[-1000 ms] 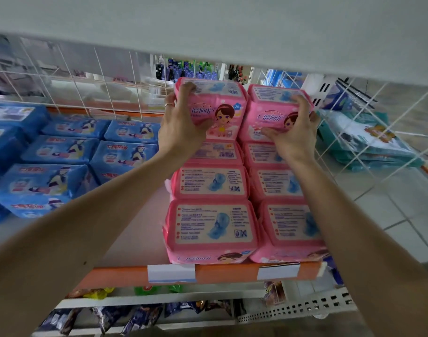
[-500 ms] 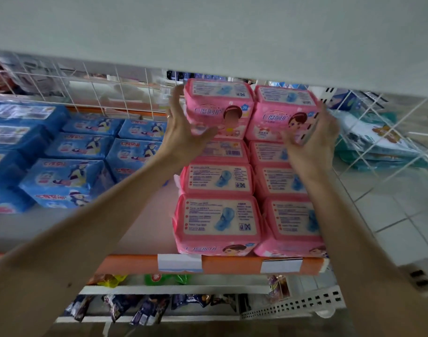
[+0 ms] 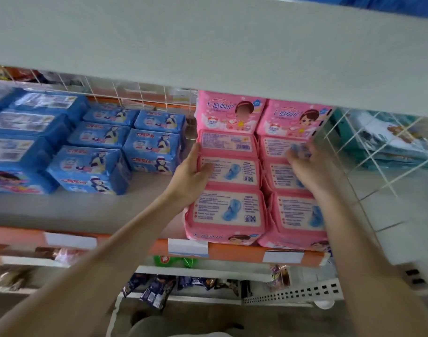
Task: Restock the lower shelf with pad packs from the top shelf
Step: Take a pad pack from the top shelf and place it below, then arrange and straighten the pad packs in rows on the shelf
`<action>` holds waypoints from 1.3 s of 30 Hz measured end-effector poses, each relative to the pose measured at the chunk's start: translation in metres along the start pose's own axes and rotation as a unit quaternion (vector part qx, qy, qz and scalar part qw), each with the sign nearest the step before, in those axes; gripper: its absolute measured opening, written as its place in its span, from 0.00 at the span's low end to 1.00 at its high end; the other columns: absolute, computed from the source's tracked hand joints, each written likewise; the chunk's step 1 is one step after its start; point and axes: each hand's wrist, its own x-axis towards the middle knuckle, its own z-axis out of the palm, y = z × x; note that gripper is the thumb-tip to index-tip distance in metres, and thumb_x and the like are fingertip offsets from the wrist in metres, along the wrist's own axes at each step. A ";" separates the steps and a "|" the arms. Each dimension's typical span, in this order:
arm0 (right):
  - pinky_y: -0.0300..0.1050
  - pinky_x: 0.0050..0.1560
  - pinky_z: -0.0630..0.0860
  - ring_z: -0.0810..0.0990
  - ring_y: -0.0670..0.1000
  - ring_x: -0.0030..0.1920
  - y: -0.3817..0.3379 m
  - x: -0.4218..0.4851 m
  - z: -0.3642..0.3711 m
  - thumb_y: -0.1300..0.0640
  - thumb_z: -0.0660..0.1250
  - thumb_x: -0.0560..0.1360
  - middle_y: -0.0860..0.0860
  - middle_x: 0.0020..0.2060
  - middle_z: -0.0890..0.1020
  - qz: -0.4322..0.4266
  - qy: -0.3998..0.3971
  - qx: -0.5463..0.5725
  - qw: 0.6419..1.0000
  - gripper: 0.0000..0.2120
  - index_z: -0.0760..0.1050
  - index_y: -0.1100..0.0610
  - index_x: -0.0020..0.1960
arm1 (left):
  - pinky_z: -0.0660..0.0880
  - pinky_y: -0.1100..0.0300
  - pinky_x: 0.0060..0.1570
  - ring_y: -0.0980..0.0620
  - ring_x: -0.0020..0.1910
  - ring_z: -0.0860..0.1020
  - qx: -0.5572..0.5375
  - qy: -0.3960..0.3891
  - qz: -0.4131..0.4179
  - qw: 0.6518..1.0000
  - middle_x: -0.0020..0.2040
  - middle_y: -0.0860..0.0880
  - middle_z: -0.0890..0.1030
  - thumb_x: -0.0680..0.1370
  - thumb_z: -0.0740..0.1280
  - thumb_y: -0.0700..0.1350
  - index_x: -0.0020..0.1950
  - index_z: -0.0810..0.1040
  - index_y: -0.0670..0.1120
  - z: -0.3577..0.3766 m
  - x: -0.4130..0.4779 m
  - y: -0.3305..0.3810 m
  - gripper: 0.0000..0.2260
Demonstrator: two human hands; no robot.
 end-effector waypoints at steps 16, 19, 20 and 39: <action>0.76 0.72 0.41 0.22 0.51 0.74 0.024 -0.132 -0.041 0.16 0.53 0.58 0.42 0.76 0.27 -0.246 -0.184 -0.285 0.908 0.54 0.29 0.30 0.74 | 0.58 0.28 0.71 0.43 0.81 0.42 0.495 -0.012 0.172 0.852 0.82 0.53 0.41 0.71 0.53 0.77 0.80 0.46 0.63 0.001 -0.107 0.012 0.41; 0.80 0.70 0.43 0.22 0.53 0.74 0.033 -0.135 -0.028 0.23 0.57 0.59 0.43 0.76 0.27 -0.248 -0.148 -0.306 0.907 0.54 0.28 0.33 0.74 | 0.61 0.25 0.67 0.38 0.80 0.39 0.558 -0.007 0.182 0.810 0.82 0.49 0.40 0.73 0.53 0.76 0.80 0.47 0.63 0.029 -0.111 -0.003 0.39; 0.79 0.70 0.40 0.23 0.54 0.75 0.034 -0.135 -0.026 0.26 0.60 0.62 0.45 0.77 0.29 -0.253 -0.134 -0.301 0.910 0.54 0.30 0.34 0.76 | 0.62 0.25 0.66 0.37 0.80 0.41 0.565 0.003 0.181 0.805 0.82 0.48 0.42 0.75 0.53 0.74 0.80 0.50 0.62 0.037 -0.110 -0.005 0.37; 0.76 0.70 0.56 0.58 0.63 0.77 0.039 -0.126 -0.015 0.27 0.63 0.68 0.53 0.79 0.56 -0.299 -0.066 -0.340 0.889 0.48 0.51 0.44 0.81 | 0.62 0.24 0.65 0.37 0.80 0.51 0.557 0.020 0.161 0.814 0.82 0.48 0.54 0.79 0.55 0.67 0.79 0.57 0.60 0.045 -0.106 -0.006 0.30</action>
